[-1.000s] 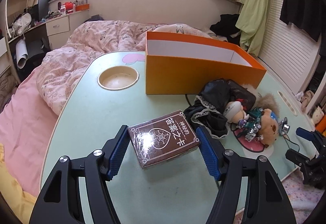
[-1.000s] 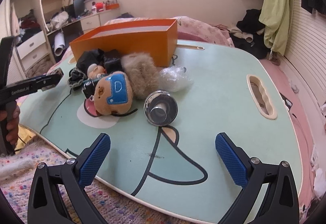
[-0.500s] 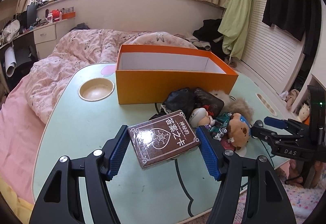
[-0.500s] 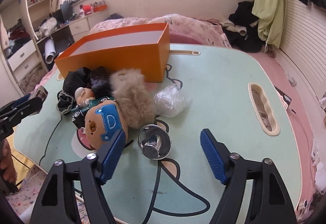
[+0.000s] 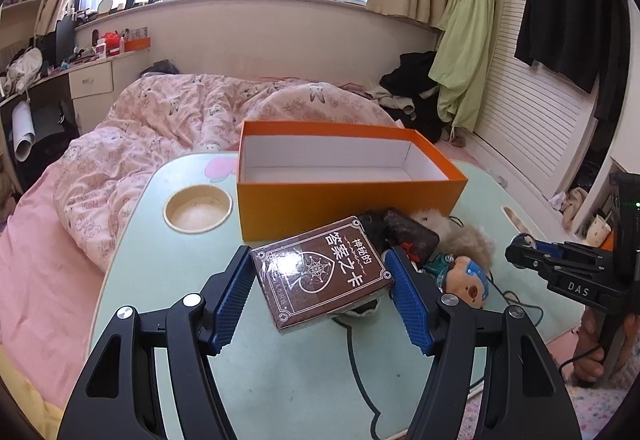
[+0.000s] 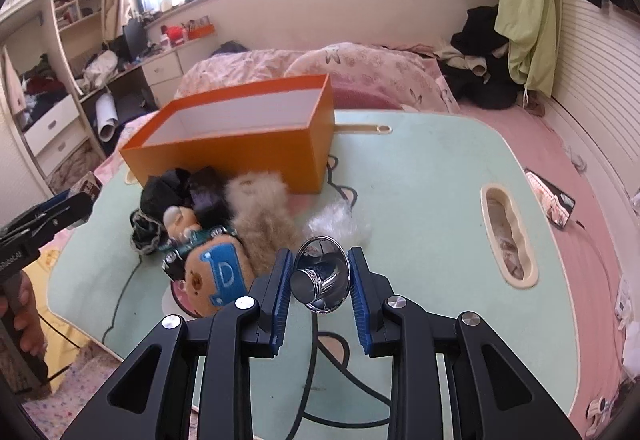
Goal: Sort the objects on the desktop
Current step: 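Put the card into the box with the left tool while the right tool returns the cup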
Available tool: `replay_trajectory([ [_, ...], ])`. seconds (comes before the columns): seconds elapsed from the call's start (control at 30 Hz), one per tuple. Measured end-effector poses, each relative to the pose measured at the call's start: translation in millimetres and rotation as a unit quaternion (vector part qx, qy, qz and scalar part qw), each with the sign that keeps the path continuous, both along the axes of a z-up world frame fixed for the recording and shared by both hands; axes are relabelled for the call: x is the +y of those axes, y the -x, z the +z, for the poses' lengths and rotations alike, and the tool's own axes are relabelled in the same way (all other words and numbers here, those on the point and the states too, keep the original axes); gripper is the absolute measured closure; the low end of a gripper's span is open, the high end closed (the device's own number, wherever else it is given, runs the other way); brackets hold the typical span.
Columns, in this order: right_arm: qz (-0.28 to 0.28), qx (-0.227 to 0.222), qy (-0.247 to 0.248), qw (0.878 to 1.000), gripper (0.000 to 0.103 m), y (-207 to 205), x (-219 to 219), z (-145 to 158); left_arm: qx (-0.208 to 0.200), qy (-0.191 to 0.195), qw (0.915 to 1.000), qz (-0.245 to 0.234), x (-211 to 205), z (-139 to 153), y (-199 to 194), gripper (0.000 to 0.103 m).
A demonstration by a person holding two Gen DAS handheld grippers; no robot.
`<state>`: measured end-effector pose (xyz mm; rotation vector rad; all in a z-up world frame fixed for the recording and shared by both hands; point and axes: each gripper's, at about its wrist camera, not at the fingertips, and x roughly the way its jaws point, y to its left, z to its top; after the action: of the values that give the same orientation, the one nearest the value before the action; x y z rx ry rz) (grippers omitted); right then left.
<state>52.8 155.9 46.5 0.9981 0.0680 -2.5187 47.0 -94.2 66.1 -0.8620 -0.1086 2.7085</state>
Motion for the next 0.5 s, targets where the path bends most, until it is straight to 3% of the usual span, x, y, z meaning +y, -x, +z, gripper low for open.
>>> replay_trajectory([
  [0.27,0.043,0.005,0.01,0.999,0.077,54.5,-46.9,53.6,-0.006,0.007,0.9999,-0.012,15.9,41.1,73.3,0.036],
  [0.5,0.06,-0.036,-0.017,0.997,0.077,127.6,-90.8,48.4,-0.081,0.0,0.9967,-0.002,27.4,19.3,156.7,0.036],
])
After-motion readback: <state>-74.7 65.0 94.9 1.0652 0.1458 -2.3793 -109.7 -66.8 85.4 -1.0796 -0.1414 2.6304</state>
